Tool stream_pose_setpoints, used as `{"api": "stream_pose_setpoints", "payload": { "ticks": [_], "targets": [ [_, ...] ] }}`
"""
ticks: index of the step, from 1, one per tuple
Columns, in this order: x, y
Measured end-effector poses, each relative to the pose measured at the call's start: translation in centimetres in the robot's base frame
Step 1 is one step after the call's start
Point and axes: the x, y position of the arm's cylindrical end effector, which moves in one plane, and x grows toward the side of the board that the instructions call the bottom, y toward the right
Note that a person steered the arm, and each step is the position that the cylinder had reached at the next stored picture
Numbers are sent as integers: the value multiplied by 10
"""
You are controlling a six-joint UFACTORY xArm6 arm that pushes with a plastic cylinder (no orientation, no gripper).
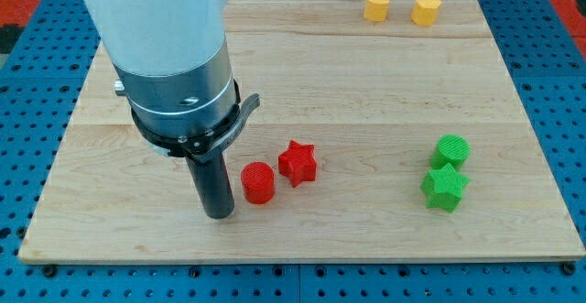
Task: Push the yellow hexagon towards left and down a bit
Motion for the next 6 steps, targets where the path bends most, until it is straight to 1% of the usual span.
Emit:
{"api": "stream_pose_setpoints", "payload": {
  "ticks": [6],
  "targets": [
    [-1, 2]
  ]
}}
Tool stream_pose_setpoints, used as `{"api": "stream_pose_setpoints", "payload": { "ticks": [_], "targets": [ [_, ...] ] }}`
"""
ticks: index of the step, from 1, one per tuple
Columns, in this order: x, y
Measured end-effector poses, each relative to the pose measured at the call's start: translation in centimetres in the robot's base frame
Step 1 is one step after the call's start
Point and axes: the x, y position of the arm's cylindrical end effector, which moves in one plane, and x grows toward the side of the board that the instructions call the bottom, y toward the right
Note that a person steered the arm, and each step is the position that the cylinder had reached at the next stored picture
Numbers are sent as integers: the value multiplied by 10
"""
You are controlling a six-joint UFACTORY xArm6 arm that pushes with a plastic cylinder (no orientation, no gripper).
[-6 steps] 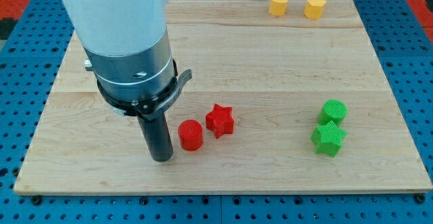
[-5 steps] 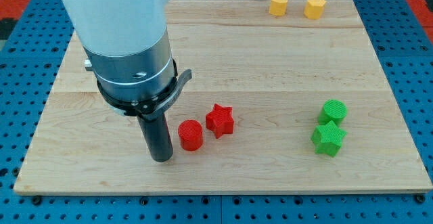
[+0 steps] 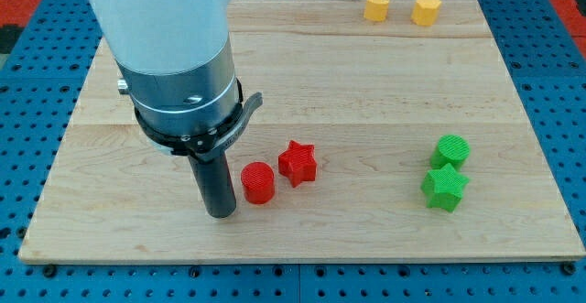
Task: Push the yellow hexagon towards left and down a bit
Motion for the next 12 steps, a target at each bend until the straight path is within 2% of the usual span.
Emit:
{"api": "stream_pose_setpoints", "payload": {
  "ticks": [1, 4, 6, 7, 9, 10, 12],
  "targets": [
    [-7, -8],
    [-104, -180],
    [-106, -192],
    [-145, -86],
    [-216, 202],
    [-239, 296],
    [-243, 331]
  ]
}}
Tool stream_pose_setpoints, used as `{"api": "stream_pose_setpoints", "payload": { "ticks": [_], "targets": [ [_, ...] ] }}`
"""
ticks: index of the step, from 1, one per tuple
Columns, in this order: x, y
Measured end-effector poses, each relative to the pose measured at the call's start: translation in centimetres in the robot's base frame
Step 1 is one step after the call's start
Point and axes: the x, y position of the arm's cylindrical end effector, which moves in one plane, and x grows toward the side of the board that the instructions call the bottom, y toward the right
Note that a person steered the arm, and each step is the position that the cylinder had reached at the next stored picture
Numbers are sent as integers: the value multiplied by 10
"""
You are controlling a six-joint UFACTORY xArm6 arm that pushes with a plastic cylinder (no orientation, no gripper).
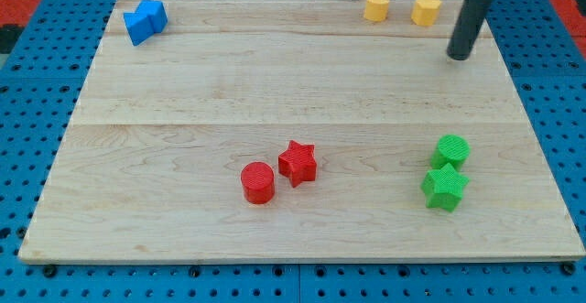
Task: Push the yellow hexagon towards left and down a bit
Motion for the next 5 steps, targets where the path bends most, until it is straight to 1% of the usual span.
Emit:
{"api": "stream_pose_setpoints", "payload": {
  "ticks": [1, 2, 3, 4, 5],
  "targets": [
    [-54, 84],
    [-74, 97],
    [-91, 97],
    [-120, 72],
    [-130, -17]
  ]
}}
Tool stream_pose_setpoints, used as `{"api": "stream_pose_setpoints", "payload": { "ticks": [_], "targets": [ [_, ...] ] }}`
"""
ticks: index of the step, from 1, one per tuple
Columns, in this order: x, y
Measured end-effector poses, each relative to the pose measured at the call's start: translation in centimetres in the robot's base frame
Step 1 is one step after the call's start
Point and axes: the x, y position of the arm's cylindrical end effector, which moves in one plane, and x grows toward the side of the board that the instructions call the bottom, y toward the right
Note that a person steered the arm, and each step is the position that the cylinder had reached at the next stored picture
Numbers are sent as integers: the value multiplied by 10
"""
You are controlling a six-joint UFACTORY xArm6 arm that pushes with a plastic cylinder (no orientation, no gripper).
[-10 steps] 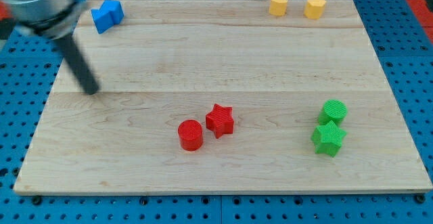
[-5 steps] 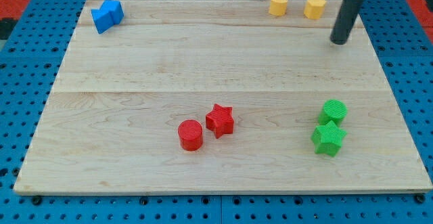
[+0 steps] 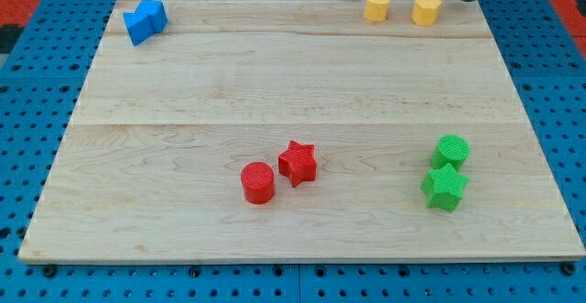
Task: Push the yellow hexagon towards left and down a bit
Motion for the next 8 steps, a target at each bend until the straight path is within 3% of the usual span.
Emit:
{"api": "stream_pose_setpoints", "payload": {
  "ticks": [1, 2, 4, 6, 8],
  "targets": [
    [16, -130],
    [26, -171],
    [110, -178],
    [60, -73],
    [89, -20]
  ]
}}
